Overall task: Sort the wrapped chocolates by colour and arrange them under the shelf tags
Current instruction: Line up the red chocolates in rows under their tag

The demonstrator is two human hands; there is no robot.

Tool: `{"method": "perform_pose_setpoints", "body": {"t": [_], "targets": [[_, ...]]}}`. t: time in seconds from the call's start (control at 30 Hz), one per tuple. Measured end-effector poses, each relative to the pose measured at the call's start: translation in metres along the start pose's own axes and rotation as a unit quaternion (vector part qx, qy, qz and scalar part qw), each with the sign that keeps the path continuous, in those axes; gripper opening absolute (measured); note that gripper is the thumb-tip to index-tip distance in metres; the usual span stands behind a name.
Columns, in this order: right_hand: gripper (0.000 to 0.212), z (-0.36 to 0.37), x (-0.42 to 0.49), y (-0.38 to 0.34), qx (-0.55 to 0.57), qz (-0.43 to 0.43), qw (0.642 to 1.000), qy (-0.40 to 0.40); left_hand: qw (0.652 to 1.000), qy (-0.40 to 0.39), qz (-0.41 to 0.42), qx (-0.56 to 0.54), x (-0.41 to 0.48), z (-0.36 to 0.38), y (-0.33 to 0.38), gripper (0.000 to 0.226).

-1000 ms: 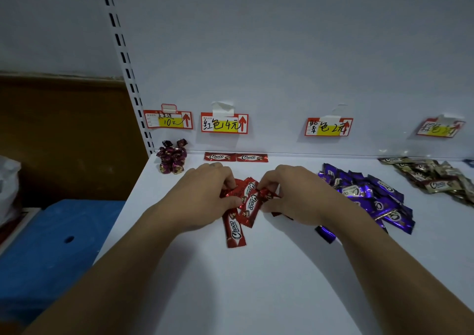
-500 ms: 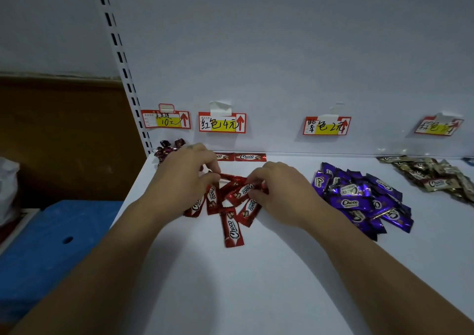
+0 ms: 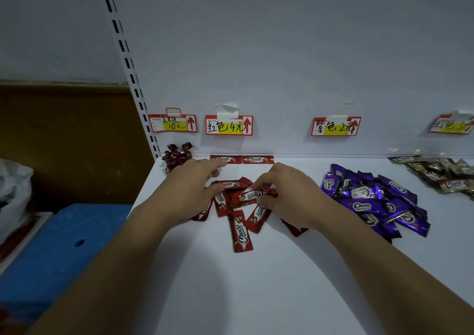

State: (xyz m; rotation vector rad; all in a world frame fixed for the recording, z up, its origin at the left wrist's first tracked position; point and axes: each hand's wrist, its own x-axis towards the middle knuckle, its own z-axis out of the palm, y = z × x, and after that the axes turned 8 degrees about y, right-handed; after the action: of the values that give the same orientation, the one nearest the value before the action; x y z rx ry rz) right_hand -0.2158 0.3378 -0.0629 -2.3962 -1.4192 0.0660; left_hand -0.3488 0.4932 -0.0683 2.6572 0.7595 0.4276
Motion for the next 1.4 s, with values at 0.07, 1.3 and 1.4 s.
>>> {"method": "perform_pose_setpoints", "body": {"t": [0.07, 1.3, 1.4], "targets": [[0.028, 0.000, 0.000, 0.000, 0.011, 0.004, 1.000, 0.004, 1.000, -0.007, -0.003, -0.012, 0.001, 0.003, 0.000, 0.055], [0.020, -0.001, 0.008, 0.002, 0.280, 0.164, 0.934, 0.152, 0.955, 0.119, -0.109, -0.249, 0.009, 0.014, 0.004, 0.009], [0.017, 0.003, 0.010, 0.000, 0.250, 0.166, 0.943, 0.145, 0.966, 0.138, -0.113, -0.188, 0.010, 0.013, 0.003, 0.014]]}}
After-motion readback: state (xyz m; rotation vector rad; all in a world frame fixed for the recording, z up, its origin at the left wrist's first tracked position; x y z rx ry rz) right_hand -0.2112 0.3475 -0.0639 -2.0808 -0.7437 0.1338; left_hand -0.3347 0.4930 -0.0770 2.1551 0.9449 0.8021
